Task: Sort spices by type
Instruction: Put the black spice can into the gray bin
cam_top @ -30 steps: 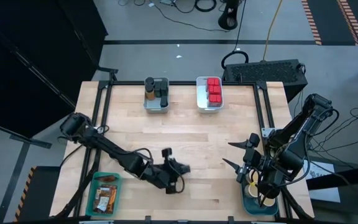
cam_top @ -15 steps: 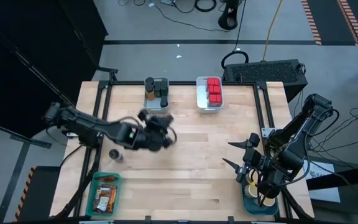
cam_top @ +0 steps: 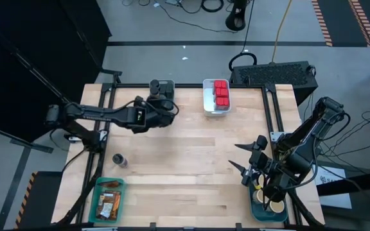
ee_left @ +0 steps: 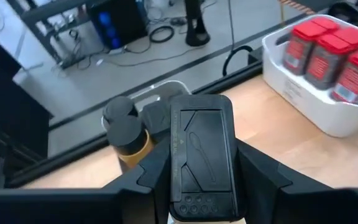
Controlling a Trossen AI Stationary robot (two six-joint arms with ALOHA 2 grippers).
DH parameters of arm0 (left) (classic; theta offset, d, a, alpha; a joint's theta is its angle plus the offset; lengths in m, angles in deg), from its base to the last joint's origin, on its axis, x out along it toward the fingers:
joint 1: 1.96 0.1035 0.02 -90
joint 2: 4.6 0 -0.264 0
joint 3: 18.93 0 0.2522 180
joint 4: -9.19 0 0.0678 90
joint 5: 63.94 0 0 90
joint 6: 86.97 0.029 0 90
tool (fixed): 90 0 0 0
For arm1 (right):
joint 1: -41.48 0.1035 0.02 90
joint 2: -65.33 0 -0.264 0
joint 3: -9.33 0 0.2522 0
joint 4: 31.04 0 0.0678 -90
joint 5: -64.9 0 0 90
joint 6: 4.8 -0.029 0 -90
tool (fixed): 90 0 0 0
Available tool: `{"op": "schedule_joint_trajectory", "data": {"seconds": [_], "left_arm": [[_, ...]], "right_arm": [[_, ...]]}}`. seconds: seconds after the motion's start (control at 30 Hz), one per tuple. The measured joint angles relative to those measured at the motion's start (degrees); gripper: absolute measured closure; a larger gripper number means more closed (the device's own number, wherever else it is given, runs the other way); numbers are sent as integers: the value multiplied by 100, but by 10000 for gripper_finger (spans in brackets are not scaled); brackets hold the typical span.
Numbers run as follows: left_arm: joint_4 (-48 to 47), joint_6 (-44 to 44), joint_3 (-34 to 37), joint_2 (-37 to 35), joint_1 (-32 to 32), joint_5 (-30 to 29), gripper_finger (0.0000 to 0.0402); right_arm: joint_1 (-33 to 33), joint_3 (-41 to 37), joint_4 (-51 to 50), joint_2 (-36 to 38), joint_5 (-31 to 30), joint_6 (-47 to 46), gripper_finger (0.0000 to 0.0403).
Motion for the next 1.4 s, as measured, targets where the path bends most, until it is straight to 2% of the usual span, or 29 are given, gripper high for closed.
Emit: {"op": "schedule_joint_trajectory", "data": {"seconds": [0.4, 1.03, 1.4], "left_arm": [[782, -116, 450, 0, 700, 301, 262], [1136, -147, 630, 0, 794, 316, 262], [1438, 11, 630, 0, 1189, 814, 262]], "right_arm": [[0, 0, -4, -9, 181, 126, 113], [0, 0, -7, -11, 278, 150, 113], [0, 0, -7, -13, 280, 150, 113]]}}
